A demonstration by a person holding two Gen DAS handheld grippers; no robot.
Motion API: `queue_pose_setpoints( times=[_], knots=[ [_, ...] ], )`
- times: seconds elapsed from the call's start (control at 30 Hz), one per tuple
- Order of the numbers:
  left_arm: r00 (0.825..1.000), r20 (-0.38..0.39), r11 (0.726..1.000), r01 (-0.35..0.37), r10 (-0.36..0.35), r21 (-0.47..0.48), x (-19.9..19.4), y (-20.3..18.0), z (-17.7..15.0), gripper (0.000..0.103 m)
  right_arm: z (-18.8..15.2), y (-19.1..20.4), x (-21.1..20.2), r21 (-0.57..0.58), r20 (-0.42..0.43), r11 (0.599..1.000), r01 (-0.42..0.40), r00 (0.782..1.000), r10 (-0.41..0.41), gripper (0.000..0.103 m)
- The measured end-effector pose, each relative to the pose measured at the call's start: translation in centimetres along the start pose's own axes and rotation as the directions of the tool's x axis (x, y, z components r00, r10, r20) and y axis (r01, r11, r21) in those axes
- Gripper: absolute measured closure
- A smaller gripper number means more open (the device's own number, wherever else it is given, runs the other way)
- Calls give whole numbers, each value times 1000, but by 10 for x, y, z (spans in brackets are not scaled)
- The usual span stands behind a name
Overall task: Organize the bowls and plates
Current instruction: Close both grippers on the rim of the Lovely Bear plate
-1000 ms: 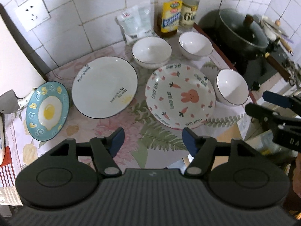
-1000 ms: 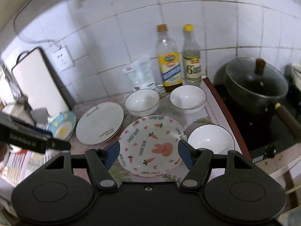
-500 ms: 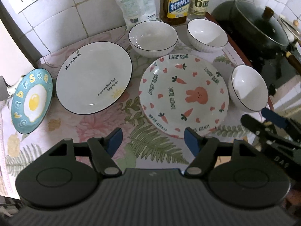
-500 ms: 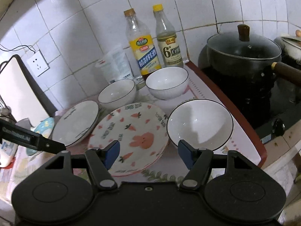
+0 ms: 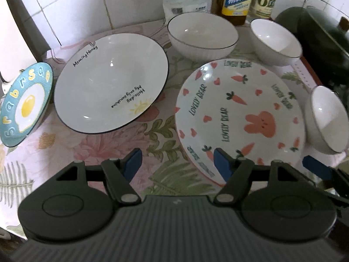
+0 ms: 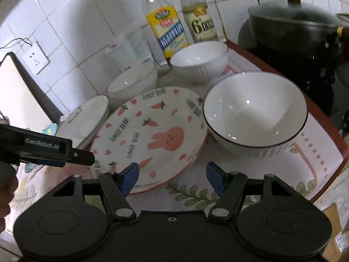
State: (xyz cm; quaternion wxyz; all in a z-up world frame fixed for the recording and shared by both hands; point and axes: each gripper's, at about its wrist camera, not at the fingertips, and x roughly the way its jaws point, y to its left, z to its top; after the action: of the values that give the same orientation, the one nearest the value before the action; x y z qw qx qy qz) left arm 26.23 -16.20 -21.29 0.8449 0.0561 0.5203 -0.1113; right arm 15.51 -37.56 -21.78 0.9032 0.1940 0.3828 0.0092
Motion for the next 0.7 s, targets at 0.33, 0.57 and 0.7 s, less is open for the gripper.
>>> queue_pose_setpoints(
  times=[0.33, 0.57, 0.7],
  knots=[
    [1000, 17, 1000, 10, -10, -14, 30, 5, 10, 37, 14, -5, 31, 9, -58, 999, -40, 998, 40, 33],
    [993, 13, 990, 120, -119, -71, 38, 13, 11, 69, 14, -7, 38, 114, 8, 993, -29, 1000, 28, 43],
    [993, 22, 993, 118, -117, -32, 36, 5, 11, 76, 12, -14, 36, 147, 18, 989, -2, 1000, -1, 68]
  ],
)
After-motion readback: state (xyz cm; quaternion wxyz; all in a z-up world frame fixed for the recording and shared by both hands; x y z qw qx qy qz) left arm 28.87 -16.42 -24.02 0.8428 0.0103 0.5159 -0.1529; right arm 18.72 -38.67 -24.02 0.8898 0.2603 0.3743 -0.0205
